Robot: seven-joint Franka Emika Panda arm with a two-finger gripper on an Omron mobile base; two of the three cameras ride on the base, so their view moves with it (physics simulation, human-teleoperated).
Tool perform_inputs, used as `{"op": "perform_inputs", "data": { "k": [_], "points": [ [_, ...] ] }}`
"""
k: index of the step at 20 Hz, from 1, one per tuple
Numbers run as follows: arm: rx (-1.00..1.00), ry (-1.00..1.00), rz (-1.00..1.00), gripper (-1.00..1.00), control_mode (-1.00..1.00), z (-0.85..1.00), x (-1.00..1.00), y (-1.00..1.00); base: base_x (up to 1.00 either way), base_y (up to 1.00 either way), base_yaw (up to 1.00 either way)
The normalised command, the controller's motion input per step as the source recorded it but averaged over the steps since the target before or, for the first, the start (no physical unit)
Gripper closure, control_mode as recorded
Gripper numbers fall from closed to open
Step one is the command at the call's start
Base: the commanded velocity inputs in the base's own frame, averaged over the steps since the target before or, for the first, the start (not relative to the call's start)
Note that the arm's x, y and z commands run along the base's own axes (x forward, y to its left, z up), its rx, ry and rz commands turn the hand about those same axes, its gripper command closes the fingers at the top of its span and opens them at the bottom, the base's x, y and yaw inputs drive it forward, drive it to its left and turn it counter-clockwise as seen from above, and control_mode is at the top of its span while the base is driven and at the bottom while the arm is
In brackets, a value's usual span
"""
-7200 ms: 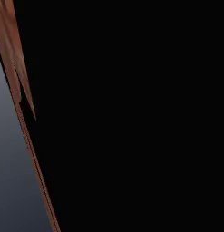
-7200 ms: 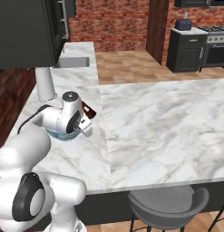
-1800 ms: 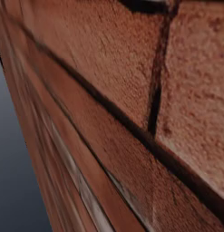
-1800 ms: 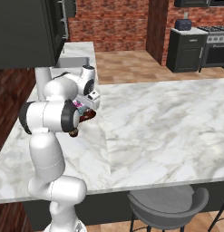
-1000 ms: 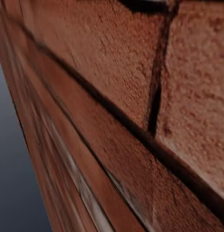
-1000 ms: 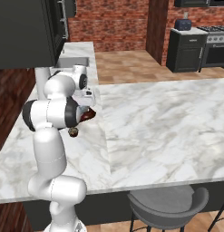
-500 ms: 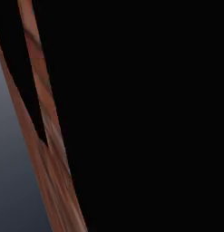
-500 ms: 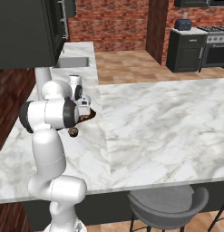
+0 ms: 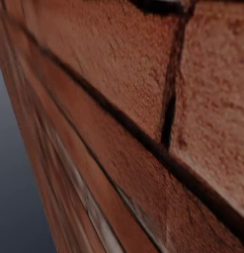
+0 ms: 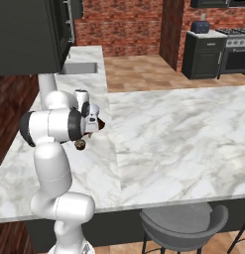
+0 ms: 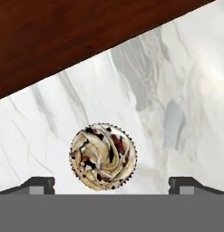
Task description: Place the bowl with donut and the cupcake onto the tray.
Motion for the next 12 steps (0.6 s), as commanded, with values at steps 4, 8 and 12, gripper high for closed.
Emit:
{"op": "perform_inputs", "data": {
  "k": [4,8,12],
  "points": [
    [0.00,-0.02,0.06,-1.00,-1.00,-0.34,0.00,0.01,0.00,0.00,0.00],
    [0.00,-0.02,0.06,-1.00,-1.00,-0.11,-0.03,0.22,0.00,0.00,0.00],
    [0.00,-0.01,0.06,-1.00,-1.00,-0.03,0.00,0.22,0.00,0.00,0.00]
  ]
}}
